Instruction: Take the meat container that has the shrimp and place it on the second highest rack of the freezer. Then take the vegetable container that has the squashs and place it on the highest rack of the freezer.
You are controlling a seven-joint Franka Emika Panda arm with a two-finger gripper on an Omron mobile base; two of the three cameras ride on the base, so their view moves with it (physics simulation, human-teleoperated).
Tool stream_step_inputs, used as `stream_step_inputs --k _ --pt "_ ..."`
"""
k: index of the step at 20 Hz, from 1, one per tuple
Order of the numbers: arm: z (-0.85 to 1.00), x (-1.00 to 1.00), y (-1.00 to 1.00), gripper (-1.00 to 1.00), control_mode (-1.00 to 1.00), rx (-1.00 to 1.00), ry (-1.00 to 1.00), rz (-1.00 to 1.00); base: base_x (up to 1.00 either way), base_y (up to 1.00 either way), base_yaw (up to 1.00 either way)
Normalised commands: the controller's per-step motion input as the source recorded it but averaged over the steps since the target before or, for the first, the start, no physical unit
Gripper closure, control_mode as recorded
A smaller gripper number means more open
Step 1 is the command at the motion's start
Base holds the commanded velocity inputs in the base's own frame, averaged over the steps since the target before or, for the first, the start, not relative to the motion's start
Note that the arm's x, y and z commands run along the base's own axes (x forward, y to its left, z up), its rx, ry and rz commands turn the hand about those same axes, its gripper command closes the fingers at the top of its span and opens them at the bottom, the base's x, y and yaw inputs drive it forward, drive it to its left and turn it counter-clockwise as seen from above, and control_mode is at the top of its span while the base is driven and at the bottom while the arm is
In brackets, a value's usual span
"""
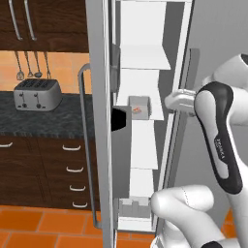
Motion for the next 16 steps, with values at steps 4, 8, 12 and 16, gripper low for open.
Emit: stream_step_inputs --k 4,8,12,16 --pt "0.0 -1.0 -0.01 -1.0 -1.0 -0.42 -0.03 0.21 0.0 0.0 0.0" --pt "-0.38 -1.0 0.0 -1.0 -1.0 -0.07 -0.06 -0.03 0.0 0.0 0.0" --pt "-0.52 -0.94 0.0 -1.0 -1.0 0.02 -0.14 -0.11 0.0 0.0 0.0" --pt "-0.17 -0.29 0.0 -1.0 -1.0 0.02 0.01 0.03 0.0 0.0 0.0"
